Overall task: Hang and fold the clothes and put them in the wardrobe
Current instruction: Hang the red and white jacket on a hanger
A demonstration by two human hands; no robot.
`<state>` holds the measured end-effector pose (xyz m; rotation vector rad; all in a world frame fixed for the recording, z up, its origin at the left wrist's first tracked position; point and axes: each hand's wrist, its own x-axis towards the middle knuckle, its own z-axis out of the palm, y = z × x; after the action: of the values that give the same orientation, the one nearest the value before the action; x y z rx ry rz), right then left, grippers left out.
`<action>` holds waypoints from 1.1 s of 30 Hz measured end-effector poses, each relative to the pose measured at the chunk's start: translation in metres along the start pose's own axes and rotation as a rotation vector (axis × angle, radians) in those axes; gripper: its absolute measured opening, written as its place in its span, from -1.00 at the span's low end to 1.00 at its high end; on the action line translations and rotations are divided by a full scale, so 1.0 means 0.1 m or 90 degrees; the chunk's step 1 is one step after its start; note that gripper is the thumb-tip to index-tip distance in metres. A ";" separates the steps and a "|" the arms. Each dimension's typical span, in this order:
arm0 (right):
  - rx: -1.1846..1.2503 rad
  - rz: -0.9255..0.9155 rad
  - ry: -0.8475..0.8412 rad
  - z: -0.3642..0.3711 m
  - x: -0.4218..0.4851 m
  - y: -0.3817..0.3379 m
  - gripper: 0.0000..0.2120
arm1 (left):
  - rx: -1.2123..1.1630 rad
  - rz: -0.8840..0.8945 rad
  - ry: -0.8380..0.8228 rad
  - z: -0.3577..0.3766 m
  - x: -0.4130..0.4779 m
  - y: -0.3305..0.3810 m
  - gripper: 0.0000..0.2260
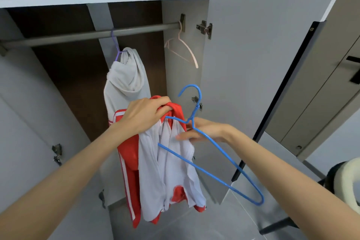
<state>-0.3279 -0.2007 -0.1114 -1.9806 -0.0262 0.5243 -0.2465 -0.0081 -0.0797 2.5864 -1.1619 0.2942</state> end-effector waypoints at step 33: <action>0.025 0.048 0.347 -0.49 0.14 -0.04 -0.71 | 0.054 -0.229 -0.071 0.49 -0.05 -0.73 -0.69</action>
<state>-0.2967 -0.2373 -0.0951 -2.0313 0.3955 0.0189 -0.1912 0.0246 -0.1402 2.8516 -0.7060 0.1214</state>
